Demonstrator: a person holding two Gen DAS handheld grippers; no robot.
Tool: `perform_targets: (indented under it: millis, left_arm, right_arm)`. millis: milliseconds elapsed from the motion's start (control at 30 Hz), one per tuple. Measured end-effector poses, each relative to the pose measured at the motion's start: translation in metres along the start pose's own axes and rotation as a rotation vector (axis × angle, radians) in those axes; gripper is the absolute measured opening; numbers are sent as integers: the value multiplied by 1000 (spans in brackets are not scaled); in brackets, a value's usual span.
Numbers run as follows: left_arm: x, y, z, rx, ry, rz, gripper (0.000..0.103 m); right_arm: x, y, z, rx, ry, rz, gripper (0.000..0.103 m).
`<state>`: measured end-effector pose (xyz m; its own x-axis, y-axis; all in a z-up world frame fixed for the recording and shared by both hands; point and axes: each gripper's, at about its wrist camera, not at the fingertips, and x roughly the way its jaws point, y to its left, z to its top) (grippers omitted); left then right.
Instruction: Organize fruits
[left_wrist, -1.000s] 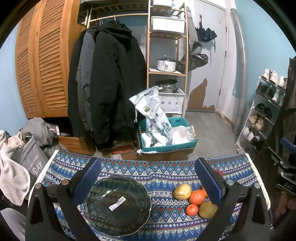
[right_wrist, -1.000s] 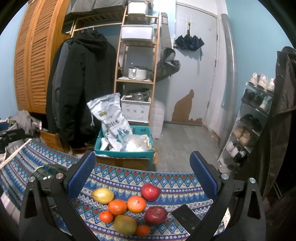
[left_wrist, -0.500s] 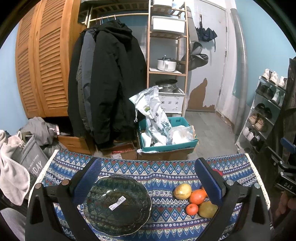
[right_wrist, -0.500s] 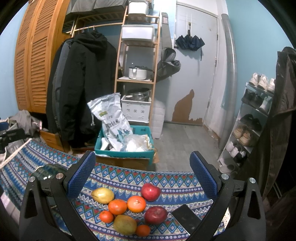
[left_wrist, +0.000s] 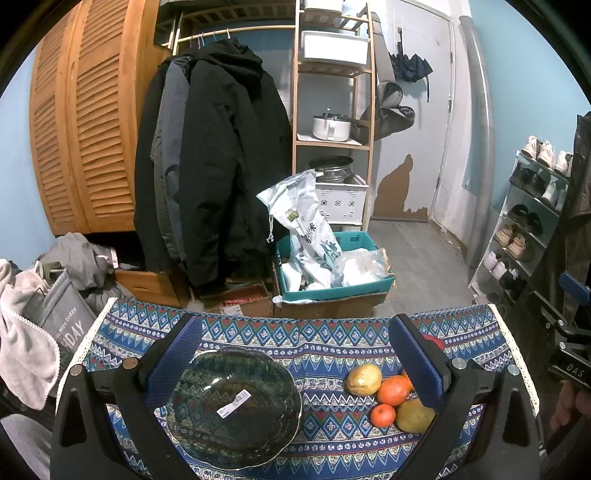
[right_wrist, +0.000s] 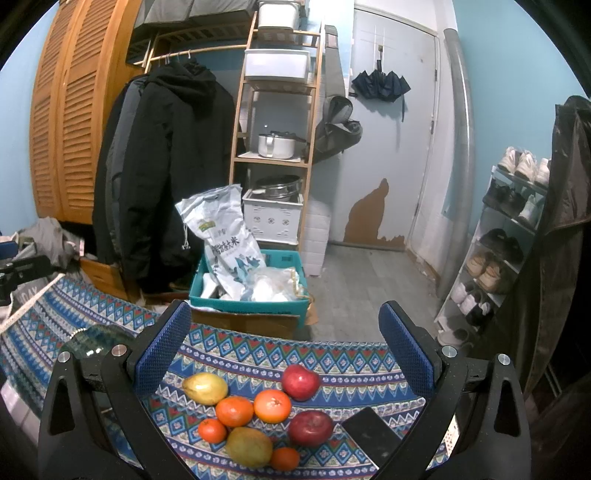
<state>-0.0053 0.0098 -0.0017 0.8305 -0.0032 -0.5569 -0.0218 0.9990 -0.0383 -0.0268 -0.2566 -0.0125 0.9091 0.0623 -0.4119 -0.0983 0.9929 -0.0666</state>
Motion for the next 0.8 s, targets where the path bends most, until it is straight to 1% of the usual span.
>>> perform_targets:
  millis: [800]
  left_arm:
    - [-1, -2, 0, 1, 4, -2, 102]
  right_arm:
    - [-1, 2, -1, -6, 2, 3, 100]
